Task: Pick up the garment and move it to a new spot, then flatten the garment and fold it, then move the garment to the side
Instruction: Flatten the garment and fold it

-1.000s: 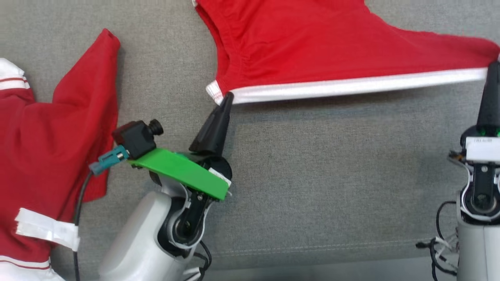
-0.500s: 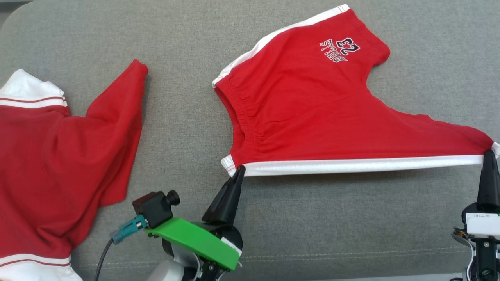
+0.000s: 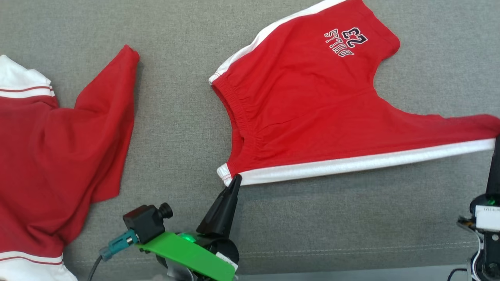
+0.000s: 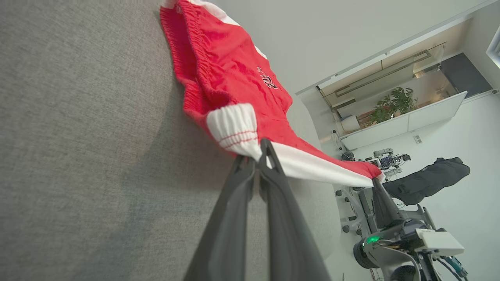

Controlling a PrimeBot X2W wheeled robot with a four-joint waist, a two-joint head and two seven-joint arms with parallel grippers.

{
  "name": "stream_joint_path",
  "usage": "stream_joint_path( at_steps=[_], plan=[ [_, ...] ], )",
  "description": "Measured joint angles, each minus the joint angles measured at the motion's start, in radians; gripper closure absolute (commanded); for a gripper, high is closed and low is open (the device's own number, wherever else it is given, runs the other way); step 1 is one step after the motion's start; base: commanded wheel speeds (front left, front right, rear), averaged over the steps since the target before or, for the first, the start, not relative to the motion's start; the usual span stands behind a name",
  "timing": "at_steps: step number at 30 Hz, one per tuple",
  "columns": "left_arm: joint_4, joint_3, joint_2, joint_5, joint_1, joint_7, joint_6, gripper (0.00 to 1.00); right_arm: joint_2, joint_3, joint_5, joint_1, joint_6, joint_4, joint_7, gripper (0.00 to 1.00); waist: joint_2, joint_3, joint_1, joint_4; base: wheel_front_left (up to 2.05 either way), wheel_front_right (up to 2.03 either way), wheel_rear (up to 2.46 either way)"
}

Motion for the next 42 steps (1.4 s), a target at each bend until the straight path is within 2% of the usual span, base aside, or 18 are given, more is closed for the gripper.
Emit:
stream_joint_path(
  at_steps=[6, 9, 17, 28, 33, 42],
  plan=[
    [-0.035, -0.001, 0.031, 0.052, -0.088, 0.031, 0.016, 1.00, -0.016, 0.039, -0.011, -0.129, -0.010, -0.028, 0.000, 1.00, 0.0000, 0.051, 0.0000, 0.002, 0.00, 0.00, 0.00],
    [-0.041, -0.003, 0.031, 0.071, -0.182, 0.060, 0.021, 1.00, -0.034, 0.043, -0.039, -0.199, -0.021, -0.022, 0.000, 1.00, 0.0000, 0.087, 0.0000, 0.007, 0.00, 0.00, 0.00],
    [-0.046, 0.002, -0.001, 0.085, -0.299, 0.115, 0.033, 1.00, -0.063, 0.078, -0.082, -0.332, -0.053, 0.041, 0.023, 1.00, 0.0000, 0.135, 0.0000, 0.025, 0.00, 0.00, 0.00],
    [0.036, 0.016, -0.039, 0.086, -0.449, 0.160, 0.044, 1.00, -0.072, 0.154, -0.142, -0.520, -0.062, 0.158, 0.043, 1.00, 0.0000, 0.197, 0.0000, 0.033, 0.00, 0.00, 0.00],
    [0.067, 0.042, -0.043, 0.086, -0.501, 0.170, 0.046, 1.00, -0.079, 0.155, -0.158, -0.574, -0.070, 0.207, 0.048, 1.00, 0.0000, 0.204, 0.0000, 0.034, 0.00, 0.00, 0.00],
    [0.122, 0.049, -0.060, 0.088, -0.588, 0.207, 0.047, 1.00, -0.132, 0.137, -0.195, -0.705, -0.085, 0.263, 0.072, 1.00, 0.0000, 0.233, 0.0000, 0.054, 0.00, 0.00, 0.00]
  ],
)
